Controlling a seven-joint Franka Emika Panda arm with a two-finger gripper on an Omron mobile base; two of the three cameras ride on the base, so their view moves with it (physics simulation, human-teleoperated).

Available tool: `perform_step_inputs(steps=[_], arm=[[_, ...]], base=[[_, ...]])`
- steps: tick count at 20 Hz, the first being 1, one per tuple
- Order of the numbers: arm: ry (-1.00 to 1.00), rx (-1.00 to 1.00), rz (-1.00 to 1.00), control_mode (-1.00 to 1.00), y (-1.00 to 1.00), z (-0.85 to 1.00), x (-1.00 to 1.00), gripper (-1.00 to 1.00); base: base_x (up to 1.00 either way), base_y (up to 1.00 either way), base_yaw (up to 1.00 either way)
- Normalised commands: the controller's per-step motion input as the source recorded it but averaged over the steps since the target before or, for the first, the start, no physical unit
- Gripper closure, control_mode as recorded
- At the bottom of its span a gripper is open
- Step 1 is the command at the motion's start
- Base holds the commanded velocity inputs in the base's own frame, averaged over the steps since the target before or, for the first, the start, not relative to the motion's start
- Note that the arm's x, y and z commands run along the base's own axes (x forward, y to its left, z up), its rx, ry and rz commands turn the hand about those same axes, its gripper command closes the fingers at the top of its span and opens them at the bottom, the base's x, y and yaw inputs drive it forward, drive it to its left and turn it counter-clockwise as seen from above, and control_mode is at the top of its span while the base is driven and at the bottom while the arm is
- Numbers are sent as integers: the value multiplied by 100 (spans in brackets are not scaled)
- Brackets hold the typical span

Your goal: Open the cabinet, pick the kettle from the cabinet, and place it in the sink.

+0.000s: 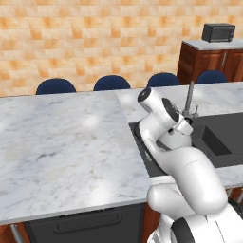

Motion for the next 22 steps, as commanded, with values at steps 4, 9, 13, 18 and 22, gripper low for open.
perform_step_inputs(steps=[4, 9, 13, 18, 22], arm=[[0, 0, -1, -100, -10, -30, 13, 100], [0, 0, 0, -100, -15, -29, 18, 100], [0, 0, 0, -100, -14, -28, 18, 100], [0, 0, 0, -100, -9, -25, 14, 100], [0, 0, 0, -100, -7, -25, 16, 100]], base=[[0, 0, 0], [0, 0, 0], [0, 0, 0], [0, 0, 0], [0, 0, 0]])
